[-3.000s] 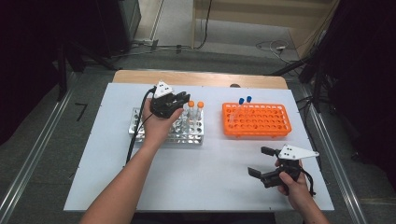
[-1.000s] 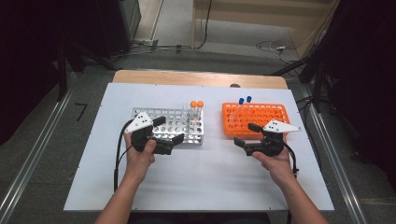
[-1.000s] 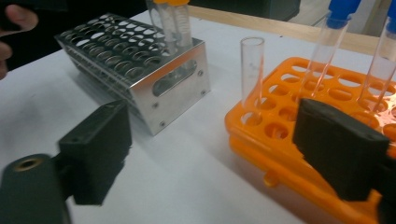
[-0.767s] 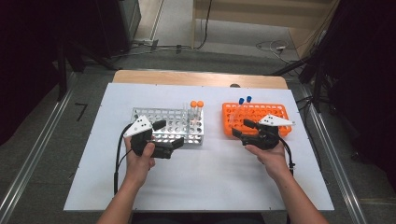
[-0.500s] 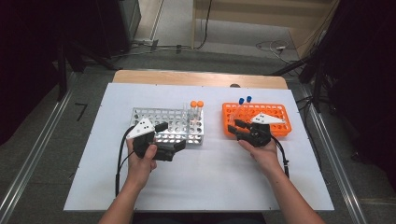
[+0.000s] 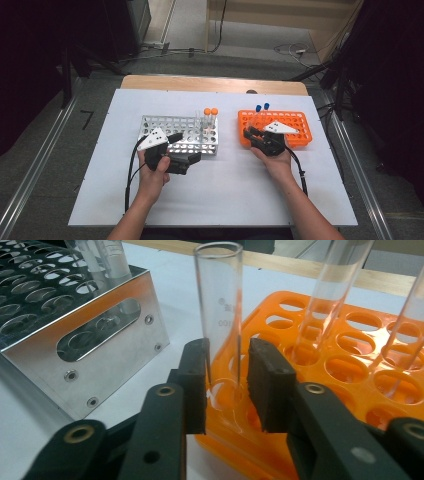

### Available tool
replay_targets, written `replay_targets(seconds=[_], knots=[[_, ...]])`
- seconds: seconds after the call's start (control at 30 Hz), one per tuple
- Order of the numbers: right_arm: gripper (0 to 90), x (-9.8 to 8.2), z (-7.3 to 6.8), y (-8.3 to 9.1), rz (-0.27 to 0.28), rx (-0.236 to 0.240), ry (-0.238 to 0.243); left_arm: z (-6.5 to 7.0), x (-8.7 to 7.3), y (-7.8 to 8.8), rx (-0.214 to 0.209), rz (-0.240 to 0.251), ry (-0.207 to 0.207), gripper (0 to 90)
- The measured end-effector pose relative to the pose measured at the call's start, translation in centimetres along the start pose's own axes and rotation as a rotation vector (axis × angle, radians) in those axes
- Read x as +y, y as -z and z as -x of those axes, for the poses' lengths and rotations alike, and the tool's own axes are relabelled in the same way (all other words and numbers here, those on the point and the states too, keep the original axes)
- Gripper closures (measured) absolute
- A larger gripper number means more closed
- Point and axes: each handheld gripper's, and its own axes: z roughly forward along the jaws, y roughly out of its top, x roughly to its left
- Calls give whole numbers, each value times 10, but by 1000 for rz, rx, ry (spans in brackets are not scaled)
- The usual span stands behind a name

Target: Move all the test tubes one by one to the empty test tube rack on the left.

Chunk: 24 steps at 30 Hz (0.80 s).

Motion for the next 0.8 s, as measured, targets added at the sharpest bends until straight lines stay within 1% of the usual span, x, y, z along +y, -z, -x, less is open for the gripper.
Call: replay_targets(seconds=[0.1,0.17,0.23,0.33,0.43,0.53,0.63,0.8], knots=[[737,0,-3,0,0,-19,20,1,0,-2,0,-4,-7,0],[740,0,-2,0,3,-22,26,2,0,-3,-1,-2,-8,0],[741,0,-3,2,8,-22,19,3,1,-3,-3,-1,-10,0],[742,4,-2,9,41,-11,25,4,1,-4,-4,-4,-13,0],[743,9,-2,18,80,-9,14,5,0,-4,-8,-5,-15,0],[743,13,-3,27,105,15,3,5,1,-4,-11,-4,-17,0],[743,15,-8,34,111,46,20,7,1,-5,-14,-7,-19,0],[743,16,-26,39,95,110,54,13,3,-6,-23,-5,-28,0]])
